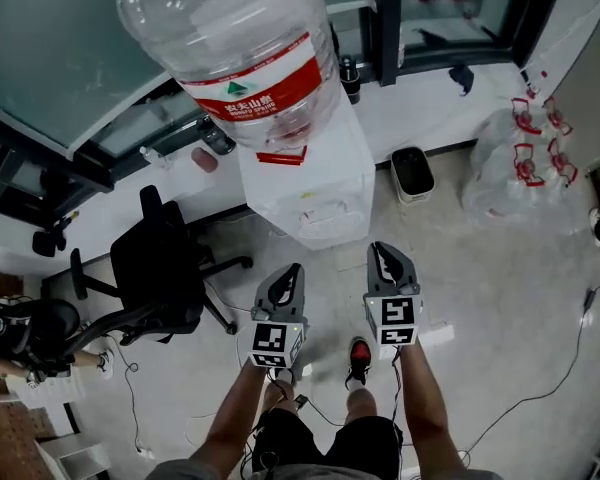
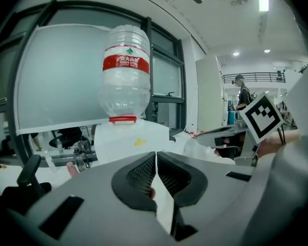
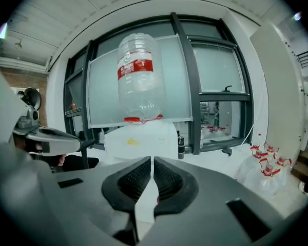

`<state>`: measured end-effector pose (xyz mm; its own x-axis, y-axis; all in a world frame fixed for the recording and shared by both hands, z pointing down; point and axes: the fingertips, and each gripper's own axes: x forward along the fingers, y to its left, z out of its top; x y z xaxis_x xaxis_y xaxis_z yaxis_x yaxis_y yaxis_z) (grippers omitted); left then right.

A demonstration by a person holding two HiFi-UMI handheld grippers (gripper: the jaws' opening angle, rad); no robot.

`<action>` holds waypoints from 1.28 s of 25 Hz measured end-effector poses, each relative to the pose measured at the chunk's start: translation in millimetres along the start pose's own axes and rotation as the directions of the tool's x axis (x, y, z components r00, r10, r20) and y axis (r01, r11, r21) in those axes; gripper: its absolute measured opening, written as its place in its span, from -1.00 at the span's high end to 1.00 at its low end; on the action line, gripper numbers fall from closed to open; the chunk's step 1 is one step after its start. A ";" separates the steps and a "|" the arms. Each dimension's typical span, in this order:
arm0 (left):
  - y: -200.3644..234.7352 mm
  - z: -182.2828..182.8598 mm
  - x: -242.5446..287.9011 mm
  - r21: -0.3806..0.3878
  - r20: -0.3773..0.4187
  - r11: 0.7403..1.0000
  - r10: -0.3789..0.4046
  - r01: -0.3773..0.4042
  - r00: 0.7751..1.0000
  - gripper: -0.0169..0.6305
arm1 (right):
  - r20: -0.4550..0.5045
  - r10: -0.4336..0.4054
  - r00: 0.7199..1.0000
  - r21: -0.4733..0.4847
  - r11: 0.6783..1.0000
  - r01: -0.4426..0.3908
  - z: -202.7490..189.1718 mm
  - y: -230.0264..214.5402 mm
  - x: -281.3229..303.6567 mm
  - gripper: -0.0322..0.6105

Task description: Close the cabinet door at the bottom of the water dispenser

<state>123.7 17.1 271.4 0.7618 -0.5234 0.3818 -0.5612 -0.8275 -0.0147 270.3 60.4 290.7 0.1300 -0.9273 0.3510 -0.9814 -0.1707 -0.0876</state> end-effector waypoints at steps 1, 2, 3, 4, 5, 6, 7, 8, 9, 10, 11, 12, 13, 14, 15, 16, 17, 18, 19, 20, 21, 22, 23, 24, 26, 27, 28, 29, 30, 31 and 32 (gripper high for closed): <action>1.1 10.0 -4.6 0.000 0.010 1.000 0.007 -0.007 1.000 0.85 | 0.012 0.006 1.000 -0.014 1.000 -0.006 12.2 3.4 -5.8 0.81; 2.6 19.5 -9.4 -0.002 0.021 1.000 0.017 -0.017 1.000 0.85 | 0.024 0.012 1.000 -0.033 0.999 -0.011 23.8 6.7 -11.1 0.81; 4.4 27.9 -15.7 -0.006 0.031 1.000 0.027 -0.027 0.999 0.85 | 0.033 0.015 0.999 -0.057 0.998 -0.013 34.1 10.5 -16.9 0.81; 6.4 35.3 -23.5 -0.011 0.037 0.999 0.038 -0.037 0.999 0.85 | 0.040 0.016 0.999 -0.080 0.997 -0.013 43.2 14.7 -23.6 0.81; 8.4 42.3 -32.1 -0.016 0.041 0.999 0.048 -0.047 0.998 0.85 | 0.046 0.014 0.999 -0.099 0.995 -0.010 51.6 18.9 -30.9 0.81; 10.1 49.0 -40.4 -0.023 0.045 0.998 0.056 -0.055 0.997 0.85 | 0.052 0.015 0.999 -0.111 0.994 -0.009 59.6 22.6 -38.3 0.81; 11.3 54.6 -48.2 -0.028 0.050 0.998 0.062 -0.061 0.997 0.85 | 0.059 0.018 0.998 -0.116 0.993 -0.011 67.5 26.2 -45.6 0.82; 12.2 59.1 -55.6 -0.030 0.055 0.997 0.067 -0.065 0.996 0.85 | 0.067 0.023 0.998 -0.117 0.993 -0.015 75.3 29.9 -53.0 0.82; 12.8 63.3 -62.8 -0.027 0.059 0.997 0.072 -0.071 0.996 0.85 | 0.076 0.027 0.997 -0.118 0.993 -0.018 82.5 33.6 -60.4 0.82; 13.2 68.0 -69.9 -0.022 0.064 0.997 0.078 -0.077 0.995 0.85 | 0.083 0.029 0.996 -0.123 0.992 -0.019 89.0 37.0 -67.6 0.82; 13.5 73.3 -76.9 -0.020 0.070 0.996 0.085 -0.084 0.994 0.85 | 0.089 0.030 0.996 -0.130 0.991 -0.018 94.4 40.0 -74.4 0.82; 13.9 78.8 -83.8 -0.020 0.078 0.996 0.092 -0.091 0.993 0.85 | 0.093 0.030 0.995 -0.138 0.990 -0.016 99.1 42.6 -80.9 0.82; 14.3 83.4 -90.7 -0.022 0.086 0.995 0.098 -0.097 0.991 0.85 | 0.097 0.030 0.995 -0.144 0.989 -0.016 103.1 45.2 -87.4 0.82; 14.9 87.3 -97.5 -0.024 0.093 0.994 0.104 -0.102 0.990 0.85 | 0.102 0.031 0.994 -0.145 0.989 -0.016 106.9 47.7 -94.0 0.82; 15.6 90.7 -104.1 -0.023 0.099 0.994 0.110 -0.108 0.989 0.85 | 0.109 0.033 0.993 -0.142 0.990 -0.017 110.5 50.1 -100.6 0.82; 16.3 93.7 -110.4 -0.020 0.106 0.993 0.115 -0.114 0.988 0.85 | 0.117 0.035 0.992 -0.136 0.991 -0.019 113.8 52.3 -107.2 0.82; 16.6 96.4 -116.5 -0.017 0.112 0.993 0.121 -0.120 0.986 0.85 | 0.125 0.037 0.992 -0.129 0.991 -0.021 116.6 54.1 -113.7 0.82; 16.2 99.4 -122.7 -0.018 0.118 0.992 0.126 -0.125 0.985 0.85 | 0.131 0.040 0.991 -0.123 0.992 -0.024 118.8 55.6 -120.2 0.82; 15.1 102.6 -129.4 -0.022 0.124 0.991 0.133 -0.131 0.983 0.85 | 0.137 0.044 0.990 -0.120 0.992 -0.028 120.9 57.2 -126.8 0.82; 13.7 105.5 -136.3 -0.027 0.132 0.990 0.139 -0.137 0.982 0.85 | 0.144 0.047 0.989 -0.119 0.992 -0.030 123.3 58.7 -133.5 0.82; 12.1 107.9 -143.0 -0.031 0.140 0.990 0.143 -0.140 0.980 0.85 | 0.152 0.049 0.987 -0.120 0.992 -0.031 125.8 60.2 -140.2 0.82; 10.1 109.7 -149.1 -0.034 0.148 0.989 0.146 -0.142 0.978 0.85 | 0.159 0.051 0.986 -0.121 0.992 -0.032 128.2 61.4 -146.6 0.82; 7.9 110.7 -154.8 -0.035 0.154 0.989 0.147 -0.144 0.977 0.85 | 0.163 0.055 0.985 -0.122 0.992 -0.035 129.8 62.7 -152.8 0.82; 5.7 111.3 -160.4 -0.035 0.159 0.989 0.149 -0.146 0.976 0.85 | 0.162 0.059 0.985 -0.125 0.991 -0.038 130.4 64.2 -158.7 0.82; 1.3 112.7 -170.7 -0.031 0.164 0.988 0.152 -0.149 0.975 0.85 | 0.160 0.065 0.985 -0.135 0.990 -0.044 130.5 67.9 -169.8 0.82; -1.2 114.1 -175.4 -0.030 0.166 0.988 0.153 -0.150 0.974 0.85 | 0.164 0.067 0.984 -0.138 0.989 -0.045 131.1 69.2 -175.0 0.82; -3.2 116.1 -179.7 -0.030 0.169 0.988 0.155 -0.152 0.973 0.85 | 0.166 0.068 0.984 -0.139 0.989 -0.045 131.4 70.0 -179.6 0.82; -4.0 118.3 -183.4 -0.031 0.174 0.987 0.158 -0.155 0.972 0.85 | 0.165 0.068 0.984 -0.136 0.990 -0.046 131.0 70.7 -183.4 0.82; -3.9 120.3 -186.5 -0.033 0.181 0.987 0.163 -0.159 0.970 0.85 | 0.162 0.068 0.984 -0.131 0.990 -0.047 130.6 71.3 -186.6 0.82; -3.5 122.2 -189.0 -0.036 0.188 0.986 0.166 -0.163 0.968 0.85 | 0.162 0.069 0.984 -0.126 0.991 -0.048 130.7 71.7 -189.4 0.82; -3.3 123.9 -190.8 -0.037 0.195 0.986 0.169 -0.165 0.966 0.85 | 0.166 0.069 0.984 -0.122 0.991 -0.049 131.5 71.9 -191.6 0.82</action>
<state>20.3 94.5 84.1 0.7041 -0.6853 0.1860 -0.6908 -0.7217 -0.0438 193.5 182.0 94.5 0.0834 -0.9794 0.1841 -0.9965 -0.0831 0.0097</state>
